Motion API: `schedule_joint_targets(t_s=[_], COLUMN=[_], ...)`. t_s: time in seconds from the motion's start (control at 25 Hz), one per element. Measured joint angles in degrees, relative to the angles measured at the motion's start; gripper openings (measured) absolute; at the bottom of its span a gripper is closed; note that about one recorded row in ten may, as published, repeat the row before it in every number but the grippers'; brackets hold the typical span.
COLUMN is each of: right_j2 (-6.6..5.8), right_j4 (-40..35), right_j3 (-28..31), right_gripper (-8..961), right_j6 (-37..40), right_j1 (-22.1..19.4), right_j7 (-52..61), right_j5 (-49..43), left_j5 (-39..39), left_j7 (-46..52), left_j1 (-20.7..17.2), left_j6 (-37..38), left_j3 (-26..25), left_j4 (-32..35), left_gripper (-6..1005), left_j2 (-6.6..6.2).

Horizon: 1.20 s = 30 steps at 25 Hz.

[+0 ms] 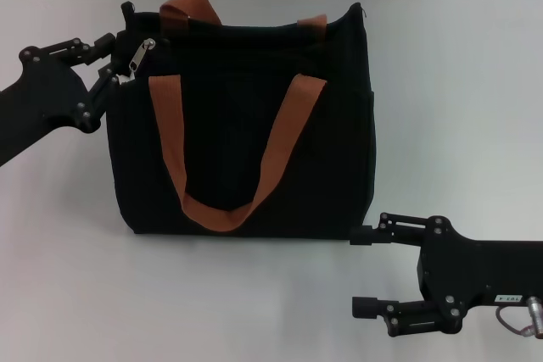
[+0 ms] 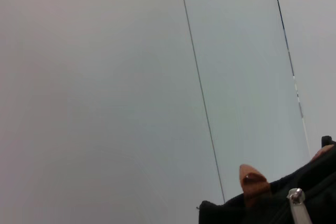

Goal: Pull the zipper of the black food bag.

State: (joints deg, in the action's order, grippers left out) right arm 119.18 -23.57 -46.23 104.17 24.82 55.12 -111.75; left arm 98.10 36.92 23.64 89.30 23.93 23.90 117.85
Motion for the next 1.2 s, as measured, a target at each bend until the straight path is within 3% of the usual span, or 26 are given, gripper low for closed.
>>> schedule_joint_targets(t_s=[0.2,0.48,0.68,0.88,1.2], right_j2=[0.10,0.28,0.35,0.21,-0.06], right_j4=[2.9,7.0,7.5,1.7,-5.3], right_j3=[-0.5,-0.5,-0.6,-2.8,-12.4], right_gripper=[805,805,804,801,787], right_j6=[4.4,9.3,5.3,-3.4,-14.8], right_j1=[2.3,10.6,17.7,24.4,28.3], right_j7=[-0.3,9.4,23.2,39.9,56.9], right_j5=[5.3,15.1,19.5,18.7,18.1], left_j5=[-0.3,-0.5,-1.0,-1.0,-1.3], left_j7=[0.0,-0.5,-1.6,-1.6,-1.6], left_j1=[-0.3,-0.9,-1.1,-0.9,-1.1], left_j6=[2.3,5.0,5.2,5.6,6.7], left_j3=[-0.3,-0.7,-0.8,-0.7,-0.8], left_j4=[0.0,-0.1,-0.2,-0.2,-0.1], left_gripper=[200,19,19,20,21], left_j2=[0.04,0.08,0.50,0.47,0.44])
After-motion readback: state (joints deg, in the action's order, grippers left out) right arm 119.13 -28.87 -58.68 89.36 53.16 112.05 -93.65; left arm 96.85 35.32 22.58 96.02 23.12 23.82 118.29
